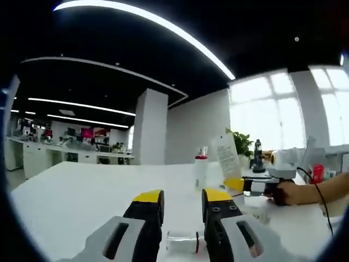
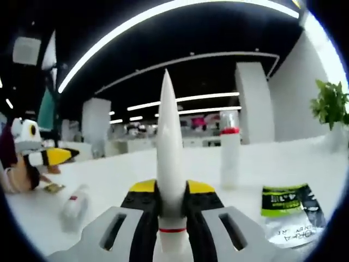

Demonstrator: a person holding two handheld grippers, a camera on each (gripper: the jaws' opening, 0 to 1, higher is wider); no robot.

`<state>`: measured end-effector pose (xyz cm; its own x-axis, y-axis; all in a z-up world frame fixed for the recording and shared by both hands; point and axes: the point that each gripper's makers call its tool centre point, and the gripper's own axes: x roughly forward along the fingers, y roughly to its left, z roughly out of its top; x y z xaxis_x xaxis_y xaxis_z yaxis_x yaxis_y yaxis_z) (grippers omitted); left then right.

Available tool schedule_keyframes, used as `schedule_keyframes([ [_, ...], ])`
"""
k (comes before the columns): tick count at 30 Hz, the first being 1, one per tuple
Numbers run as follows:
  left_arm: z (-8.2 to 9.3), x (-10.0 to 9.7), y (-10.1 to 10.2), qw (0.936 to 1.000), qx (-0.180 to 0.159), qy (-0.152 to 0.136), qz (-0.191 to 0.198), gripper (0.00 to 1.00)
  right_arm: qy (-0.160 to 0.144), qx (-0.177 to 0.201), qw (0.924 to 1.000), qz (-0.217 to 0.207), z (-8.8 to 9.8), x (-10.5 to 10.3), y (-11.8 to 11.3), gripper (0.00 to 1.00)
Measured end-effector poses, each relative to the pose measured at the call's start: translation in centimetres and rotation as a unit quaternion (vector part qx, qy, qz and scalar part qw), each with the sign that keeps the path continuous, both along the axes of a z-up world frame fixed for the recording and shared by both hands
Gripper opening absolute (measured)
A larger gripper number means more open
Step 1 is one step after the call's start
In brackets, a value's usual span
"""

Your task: Arrange the skincare products in the storage area until every visible bottle or jar stands upright without overlapping.

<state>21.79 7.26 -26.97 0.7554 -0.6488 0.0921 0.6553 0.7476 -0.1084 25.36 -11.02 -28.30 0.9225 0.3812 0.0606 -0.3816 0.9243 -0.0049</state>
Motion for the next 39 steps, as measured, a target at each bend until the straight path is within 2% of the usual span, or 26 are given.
schedule_keyframes([
  [5, -0.2, -0.1, -0.1, 0.9999, 0.010, -0.004, 0.003, 0.28, 0.006, 0.013, 0.9999, -0.008, -0.1, -0.3, -0.7, 0.16],
  [18, -0.5, -0.3, -0.3, 0.9998, 0.018, -0.003, 0.005, 0.27, -0.001, 0.006, 0.9995, -0.030, -0.4, -2.6, -1.2, 0.16],
  [25, -0.7, -0.4, -0.4, 0.9998, 0.021, 0.000, 0.007, 0.27, 0.014, 0.006, 0.9993, -0.034, -0.8, -3.2, -1.6, 0.17],
  [29, -0.7, -1.3, -1.1, 0.9997, 0.022, -0.001, 0.007, 0.27, 0.021, 0.005, 0.9992, -0.035, -0.9, -3.2, -1.7, 0.18],
  [33, -0.7, -1.9, -1.3, 0.9997, 0.024, 0.001, 0.009, 0.28, 0.018, -0.012, 0.9990, -0.039, -1.0, -3.2, -1.5, 0.19],
  [39, -1.0, -2.6, -1.9, 0.9996, 0.023, 0.013, 0.007, 0.35, 0.029, -0.020, 0.9986, -0.040, -1.4, -2.8, -1.6, 0.21],
])
